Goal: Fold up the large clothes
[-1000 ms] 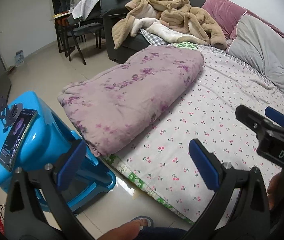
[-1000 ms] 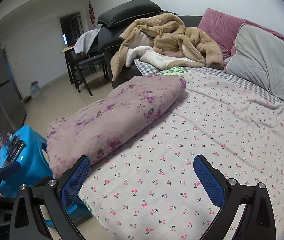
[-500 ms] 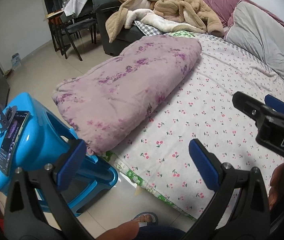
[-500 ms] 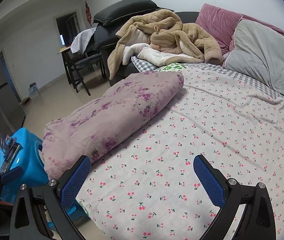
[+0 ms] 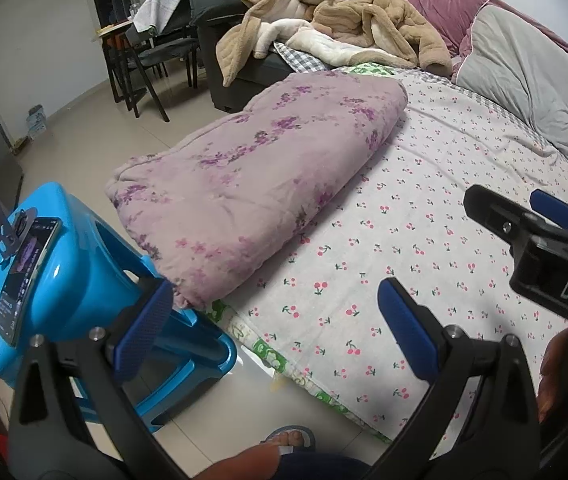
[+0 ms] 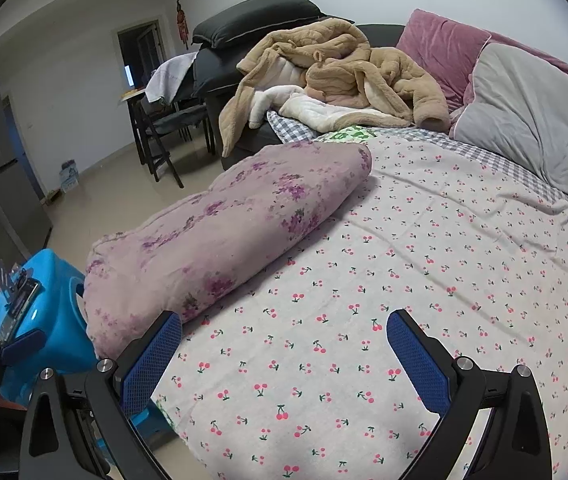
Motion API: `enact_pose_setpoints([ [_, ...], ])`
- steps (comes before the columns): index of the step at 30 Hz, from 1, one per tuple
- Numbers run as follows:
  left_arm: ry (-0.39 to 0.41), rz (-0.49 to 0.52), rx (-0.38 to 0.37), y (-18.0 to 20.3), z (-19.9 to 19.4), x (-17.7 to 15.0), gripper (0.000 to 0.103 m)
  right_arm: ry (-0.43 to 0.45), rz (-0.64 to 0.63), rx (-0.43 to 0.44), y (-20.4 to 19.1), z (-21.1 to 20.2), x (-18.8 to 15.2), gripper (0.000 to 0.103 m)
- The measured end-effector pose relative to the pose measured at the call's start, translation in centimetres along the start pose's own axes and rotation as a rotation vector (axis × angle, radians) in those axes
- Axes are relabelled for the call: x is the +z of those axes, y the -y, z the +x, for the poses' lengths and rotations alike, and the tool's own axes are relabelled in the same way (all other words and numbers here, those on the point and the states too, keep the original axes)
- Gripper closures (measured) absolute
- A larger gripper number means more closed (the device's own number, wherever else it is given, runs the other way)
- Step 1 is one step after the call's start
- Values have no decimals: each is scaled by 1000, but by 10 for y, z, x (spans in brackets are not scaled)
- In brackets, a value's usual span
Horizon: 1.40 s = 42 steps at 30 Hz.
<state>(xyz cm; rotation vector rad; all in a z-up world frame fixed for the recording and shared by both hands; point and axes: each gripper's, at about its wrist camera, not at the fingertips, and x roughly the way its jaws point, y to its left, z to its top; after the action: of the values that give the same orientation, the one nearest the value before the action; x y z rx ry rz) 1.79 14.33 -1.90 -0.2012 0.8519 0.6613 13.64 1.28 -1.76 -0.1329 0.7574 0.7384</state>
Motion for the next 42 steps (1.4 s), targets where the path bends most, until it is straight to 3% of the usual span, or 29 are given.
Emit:
enact_pose_setpoints([
  [42, 16, -39, 3, -2, -7, -4, 1, 4, -37, -9, -2, -1, -1, 0],
])
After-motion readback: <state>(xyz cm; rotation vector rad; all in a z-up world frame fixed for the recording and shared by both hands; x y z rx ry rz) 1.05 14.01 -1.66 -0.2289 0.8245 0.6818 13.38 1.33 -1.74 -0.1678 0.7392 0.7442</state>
